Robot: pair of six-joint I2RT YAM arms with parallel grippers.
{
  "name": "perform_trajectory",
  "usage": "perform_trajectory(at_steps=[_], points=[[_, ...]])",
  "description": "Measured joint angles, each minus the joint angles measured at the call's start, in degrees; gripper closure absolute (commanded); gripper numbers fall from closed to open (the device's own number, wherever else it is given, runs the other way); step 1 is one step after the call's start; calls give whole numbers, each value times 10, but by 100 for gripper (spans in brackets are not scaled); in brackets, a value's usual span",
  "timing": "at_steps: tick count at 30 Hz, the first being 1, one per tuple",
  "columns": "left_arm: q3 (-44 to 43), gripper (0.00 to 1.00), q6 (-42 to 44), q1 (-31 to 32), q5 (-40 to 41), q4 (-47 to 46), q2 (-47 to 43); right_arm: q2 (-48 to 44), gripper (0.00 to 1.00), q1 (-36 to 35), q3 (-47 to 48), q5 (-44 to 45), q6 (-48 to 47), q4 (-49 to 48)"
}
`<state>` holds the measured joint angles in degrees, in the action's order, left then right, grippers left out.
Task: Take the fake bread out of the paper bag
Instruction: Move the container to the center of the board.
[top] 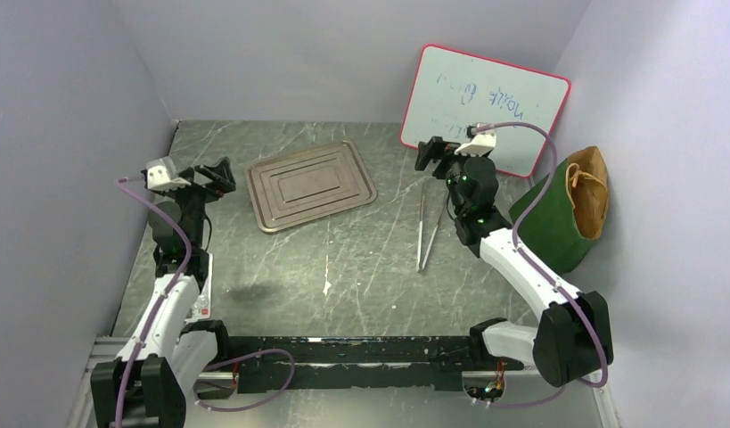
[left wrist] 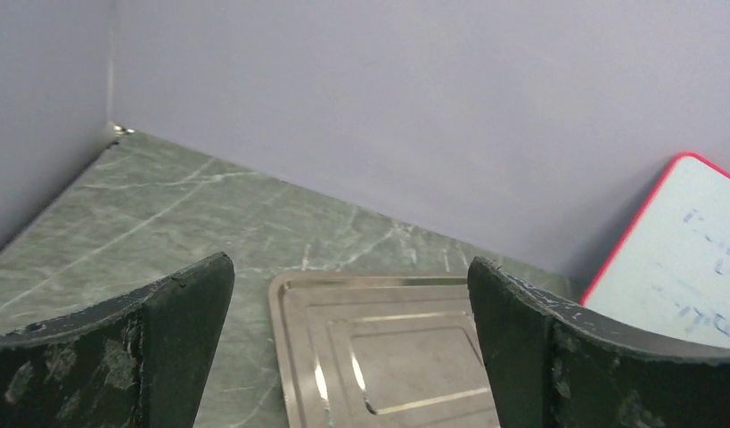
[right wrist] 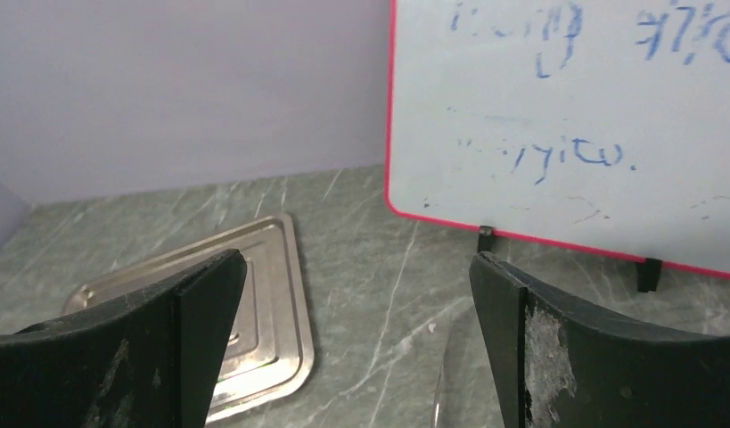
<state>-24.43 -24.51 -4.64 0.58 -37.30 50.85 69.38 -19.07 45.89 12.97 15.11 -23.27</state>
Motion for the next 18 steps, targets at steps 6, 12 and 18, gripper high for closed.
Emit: perform_trajectory(at_steps=[6,12,18], points=[[-87,3,6,61,-22,89,55,2,16,28,-5,-22,14,-47],[-210,5,13,151,22,226,166,41,15,21,62,37,29,76],[-248,6,-9,179,57,336,258,30,15,-7,32,159,67,209]])
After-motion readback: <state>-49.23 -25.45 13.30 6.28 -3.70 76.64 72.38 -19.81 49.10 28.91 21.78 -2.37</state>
